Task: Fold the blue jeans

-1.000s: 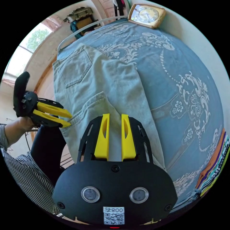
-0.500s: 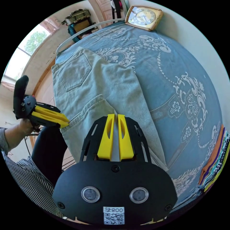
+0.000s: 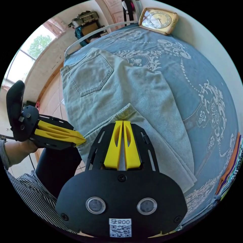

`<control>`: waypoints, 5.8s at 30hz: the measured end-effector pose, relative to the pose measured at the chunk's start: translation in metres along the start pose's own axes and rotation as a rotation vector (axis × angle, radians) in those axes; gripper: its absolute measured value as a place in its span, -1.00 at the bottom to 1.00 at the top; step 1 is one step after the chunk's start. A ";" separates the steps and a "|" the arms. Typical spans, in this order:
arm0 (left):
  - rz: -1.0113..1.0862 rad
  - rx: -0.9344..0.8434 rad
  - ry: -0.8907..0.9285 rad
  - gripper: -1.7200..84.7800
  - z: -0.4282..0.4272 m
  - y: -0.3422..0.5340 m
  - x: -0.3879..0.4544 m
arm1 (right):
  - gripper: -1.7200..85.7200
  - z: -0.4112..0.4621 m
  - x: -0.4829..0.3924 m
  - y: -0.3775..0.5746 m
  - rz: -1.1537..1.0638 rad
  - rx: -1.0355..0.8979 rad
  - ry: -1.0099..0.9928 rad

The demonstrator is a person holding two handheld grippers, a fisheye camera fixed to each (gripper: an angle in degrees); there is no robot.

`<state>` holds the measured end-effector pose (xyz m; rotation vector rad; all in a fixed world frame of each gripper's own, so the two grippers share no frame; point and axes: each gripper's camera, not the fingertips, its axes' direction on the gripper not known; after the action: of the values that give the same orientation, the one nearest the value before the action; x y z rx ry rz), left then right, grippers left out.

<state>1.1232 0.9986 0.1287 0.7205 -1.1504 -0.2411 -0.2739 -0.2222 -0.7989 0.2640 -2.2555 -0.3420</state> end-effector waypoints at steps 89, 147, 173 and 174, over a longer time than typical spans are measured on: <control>0.782 0.040 -0.656 -0.83 -0.479 -0.426 0.793 | -0.83 0.445 0.368 0.357 0.775 0.306 -0.569; 0.417 0.449 0.034 -0.93 -0.388 -0.127 0.128 | -0.90 0.121 0.264 0.247 0.712 0.631 -0.856; -0.181 0.708 0.144 -0.92 -0.187 0.310 -0.395 | -0.90 -0.082 0.081 -0.158 0.452 0.303 -0.756; -0.192 0.708 0.144 -0.92 -0.182 0.319 -0.403 | -0.90 -0.088 0.073 -0.174 0.448 0.282 -0.744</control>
<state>1.0616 1.5227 -0.0098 1.4512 -1.0235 0.0715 -0.2398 -0.4221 -0.7494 -0.2800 -3.0021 0.1538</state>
